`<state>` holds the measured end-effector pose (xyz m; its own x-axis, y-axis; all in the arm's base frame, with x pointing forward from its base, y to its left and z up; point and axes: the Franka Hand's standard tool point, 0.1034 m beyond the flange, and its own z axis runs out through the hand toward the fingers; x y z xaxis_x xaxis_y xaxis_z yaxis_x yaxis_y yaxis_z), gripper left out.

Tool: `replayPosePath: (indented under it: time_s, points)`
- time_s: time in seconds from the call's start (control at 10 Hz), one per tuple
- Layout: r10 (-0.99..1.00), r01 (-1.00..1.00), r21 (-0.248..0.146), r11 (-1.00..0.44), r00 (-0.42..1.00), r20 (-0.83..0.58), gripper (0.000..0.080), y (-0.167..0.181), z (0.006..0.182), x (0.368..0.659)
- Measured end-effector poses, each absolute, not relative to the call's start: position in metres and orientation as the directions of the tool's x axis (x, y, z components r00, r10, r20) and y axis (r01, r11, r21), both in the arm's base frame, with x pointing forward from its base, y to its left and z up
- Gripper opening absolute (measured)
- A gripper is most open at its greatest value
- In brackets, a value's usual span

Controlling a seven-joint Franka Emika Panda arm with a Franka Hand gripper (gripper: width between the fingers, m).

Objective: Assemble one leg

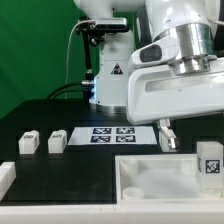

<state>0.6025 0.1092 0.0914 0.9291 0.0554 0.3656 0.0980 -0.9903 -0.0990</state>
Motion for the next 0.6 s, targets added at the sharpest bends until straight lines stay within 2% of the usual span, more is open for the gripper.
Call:
replayPosePath:
  time_s: [0.4, 0.5, 0.6]
  points:
    - [0.089, 0.075, -0.158, -0.985, 0.992, -0.085, 0.0649, 0.113, 0.101, 0.610]
    - [0.103, 0.077, -0.166, -0.983, 0.983, -0.152, 0.0649, 0.113, 0.100, 0.618]
    - [0.098, 0.076, -0.165, -0.983, 0.987, -0.130, 0.0649, 0.111, 0.096, 0.625]
